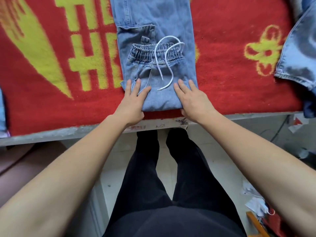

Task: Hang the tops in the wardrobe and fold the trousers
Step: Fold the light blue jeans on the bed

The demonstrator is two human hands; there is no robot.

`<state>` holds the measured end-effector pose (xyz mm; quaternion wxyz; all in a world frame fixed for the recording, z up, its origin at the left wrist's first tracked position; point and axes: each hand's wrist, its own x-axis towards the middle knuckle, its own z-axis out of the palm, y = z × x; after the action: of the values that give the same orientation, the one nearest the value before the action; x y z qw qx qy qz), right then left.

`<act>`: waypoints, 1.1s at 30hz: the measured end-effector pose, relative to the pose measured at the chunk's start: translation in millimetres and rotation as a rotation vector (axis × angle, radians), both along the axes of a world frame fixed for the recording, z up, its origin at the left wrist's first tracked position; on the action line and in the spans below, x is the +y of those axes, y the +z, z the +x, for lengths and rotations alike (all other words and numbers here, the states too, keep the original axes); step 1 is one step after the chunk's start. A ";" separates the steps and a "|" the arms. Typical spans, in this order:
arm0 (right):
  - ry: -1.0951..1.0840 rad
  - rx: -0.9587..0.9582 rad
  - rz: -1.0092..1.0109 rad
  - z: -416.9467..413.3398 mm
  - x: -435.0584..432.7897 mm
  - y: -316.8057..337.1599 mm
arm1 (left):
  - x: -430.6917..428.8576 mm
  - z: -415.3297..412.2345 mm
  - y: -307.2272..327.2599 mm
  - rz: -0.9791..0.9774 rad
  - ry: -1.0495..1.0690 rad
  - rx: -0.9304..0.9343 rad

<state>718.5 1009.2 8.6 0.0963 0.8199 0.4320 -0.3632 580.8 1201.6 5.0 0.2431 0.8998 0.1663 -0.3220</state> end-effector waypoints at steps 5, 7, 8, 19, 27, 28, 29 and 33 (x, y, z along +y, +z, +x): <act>-0.018 0.052 0.118 5.3 0.1 70.6 | 7.1 1.3 65.3 -0.150 0.053 0.085; 0.022 0.073 0.150 1.1 -7.7 89.8 | 1.0 -5.2 86.0 -0.188 0.048 0.127; 0.035 0.091 0.133 -2.1 -11.3 98.8 | -4.2 -8.8 95.8 -0.216 0.044 0.147; 0.036 0.274 -0.018 22.4 -9.9 142.8 | -4.5 7.8 144.2 -0.326 0.012 0.259; -0.479 0.228 0.307 118.4 46.7 117.5 | 80.8 67.1 119.0 -0.202 0.525 -0.092; -0.526 0.225 0.323 126.6 54.7 108.9 | 86.9 74.8 110.2 -0.191 0.601 -0.123; -0.558 0.220 0.329 133.4 62.7 100.1 | 92.6 83.0 100.6 -0.181 0.671 -0.145; -0.625 0.174 0.374 150.1 89.0 58.1 | 108.0 110.0 57.7 -0.159 0.828 -0.195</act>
<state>868.6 1098.2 66.8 -0.2080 0.8816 0.2264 -0.3582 690.8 1309.7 62.8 0.4347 0.7620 0.4642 -0.1224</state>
